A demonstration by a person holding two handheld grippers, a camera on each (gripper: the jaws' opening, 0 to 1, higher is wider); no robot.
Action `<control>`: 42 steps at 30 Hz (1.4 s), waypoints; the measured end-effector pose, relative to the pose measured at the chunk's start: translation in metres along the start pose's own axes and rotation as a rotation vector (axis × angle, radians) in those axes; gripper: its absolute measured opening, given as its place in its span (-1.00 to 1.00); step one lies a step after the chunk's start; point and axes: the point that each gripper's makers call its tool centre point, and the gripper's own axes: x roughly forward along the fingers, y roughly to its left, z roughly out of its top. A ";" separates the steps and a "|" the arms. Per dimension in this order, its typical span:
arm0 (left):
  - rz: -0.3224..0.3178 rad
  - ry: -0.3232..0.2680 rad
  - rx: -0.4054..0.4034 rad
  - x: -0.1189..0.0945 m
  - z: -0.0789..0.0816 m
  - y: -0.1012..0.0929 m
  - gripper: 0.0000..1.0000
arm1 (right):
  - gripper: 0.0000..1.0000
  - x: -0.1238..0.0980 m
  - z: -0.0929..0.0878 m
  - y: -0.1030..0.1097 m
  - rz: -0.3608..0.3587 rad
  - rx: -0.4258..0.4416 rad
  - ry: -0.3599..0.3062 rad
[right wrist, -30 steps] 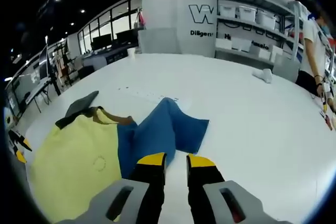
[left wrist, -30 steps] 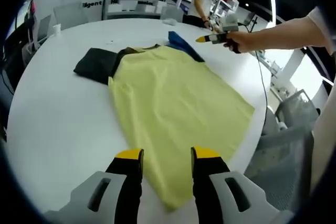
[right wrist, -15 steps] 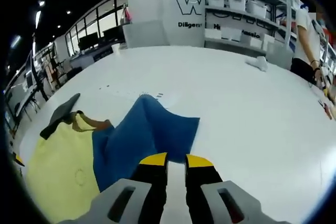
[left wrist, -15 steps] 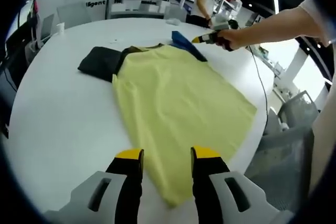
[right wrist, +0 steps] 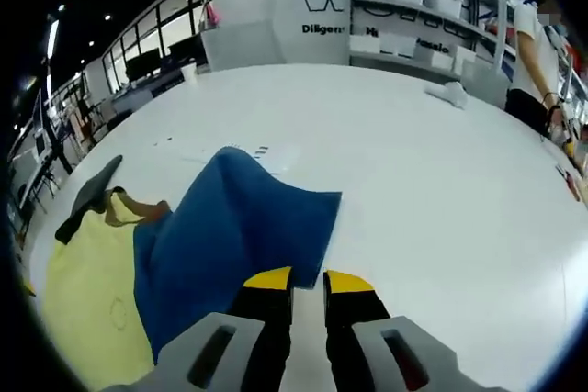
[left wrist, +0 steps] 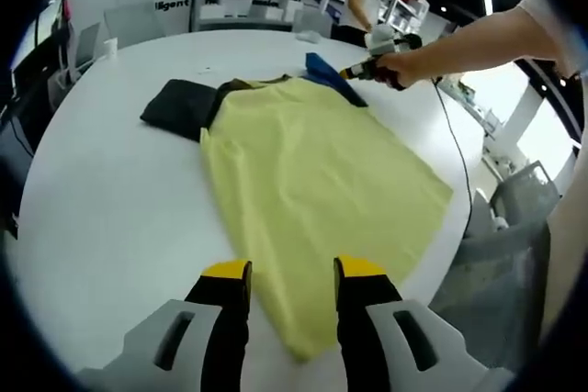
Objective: Fold the garment on the visible template until the final outline fits inside the template.
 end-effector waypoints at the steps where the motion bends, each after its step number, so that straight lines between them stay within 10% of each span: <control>1: 0.002 0.001 -0.001 0.000 0.000 0.000 -0.32 | -0.88 0.002 -0.001 -0.001 0.000 0.001 0.003; 25: 0.011 0.019 0.013 -0.002 0.001 -0.001 -0.35 | -1.00 -0.021 -0.009 -0.038 -0.051 -0.022 -0.008; 42: -0.005 0.022 0.037 -0.002 0.002 -0.012 -0.35 | -1.00 -0.074 -0.063 -0.109 -0.178 0.032 0.023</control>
